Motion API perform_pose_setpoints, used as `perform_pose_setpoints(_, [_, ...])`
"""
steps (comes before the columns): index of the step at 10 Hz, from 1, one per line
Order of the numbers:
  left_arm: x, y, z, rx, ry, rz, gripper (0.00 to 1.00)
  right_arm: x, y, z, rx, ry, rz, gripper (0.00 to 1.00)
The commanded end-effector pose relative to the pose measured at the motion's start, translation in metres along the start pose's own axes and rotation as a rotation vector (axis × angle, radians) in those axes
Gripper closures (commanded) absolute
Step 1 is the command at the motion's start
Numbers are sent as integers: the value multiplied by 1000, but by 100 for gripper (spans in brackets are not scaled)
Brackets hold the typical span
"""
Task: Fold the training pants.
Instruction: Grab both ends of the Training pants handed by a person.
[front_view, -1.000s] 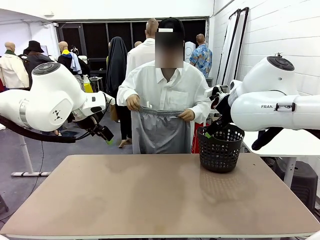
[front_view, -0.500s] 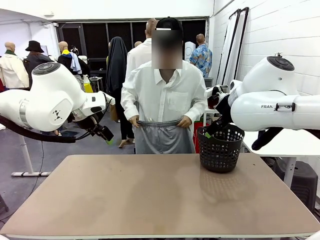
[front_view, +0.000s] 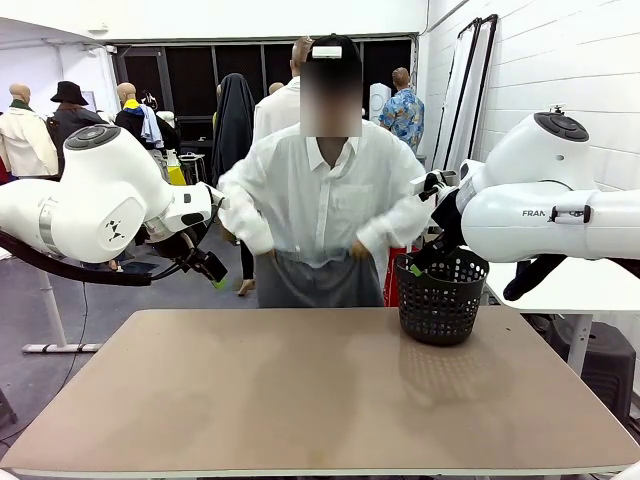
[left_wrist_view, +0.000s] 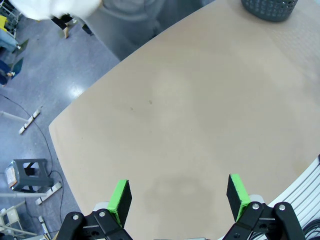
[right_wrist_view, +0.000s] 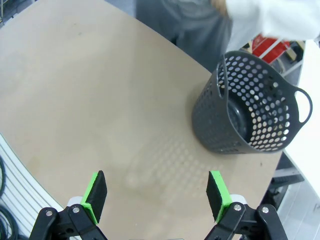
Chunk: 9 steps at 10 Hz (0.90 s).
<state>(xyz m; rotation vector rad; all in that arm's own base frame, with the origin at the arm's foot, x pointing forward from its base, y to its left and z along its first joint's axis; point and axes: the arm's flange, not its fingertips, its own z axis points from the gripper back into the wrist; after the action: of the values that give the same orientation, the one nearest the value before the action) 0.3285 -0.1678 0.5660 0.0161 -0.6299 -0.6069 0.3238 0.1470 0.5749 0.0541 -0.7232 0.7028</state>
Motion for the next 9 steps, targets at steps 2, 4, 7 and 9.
perform_pose_setpoints(2, [1,0,1,-4,-7,10,0,0,0,0,3,-1,1,0])
perform_pose_setpoints(4, [1,0,1,-4,-7,10,0,0,0,0,3,-1,1,0])
perform_pose_setpoints(7, [1,0,1,-4,-7,10,0,0,0,0,3,-1,1,0])
perform_pose_setpoints(9, [1,0,1,-4,-7,10,0,0,0,0,3,-1,1,0])
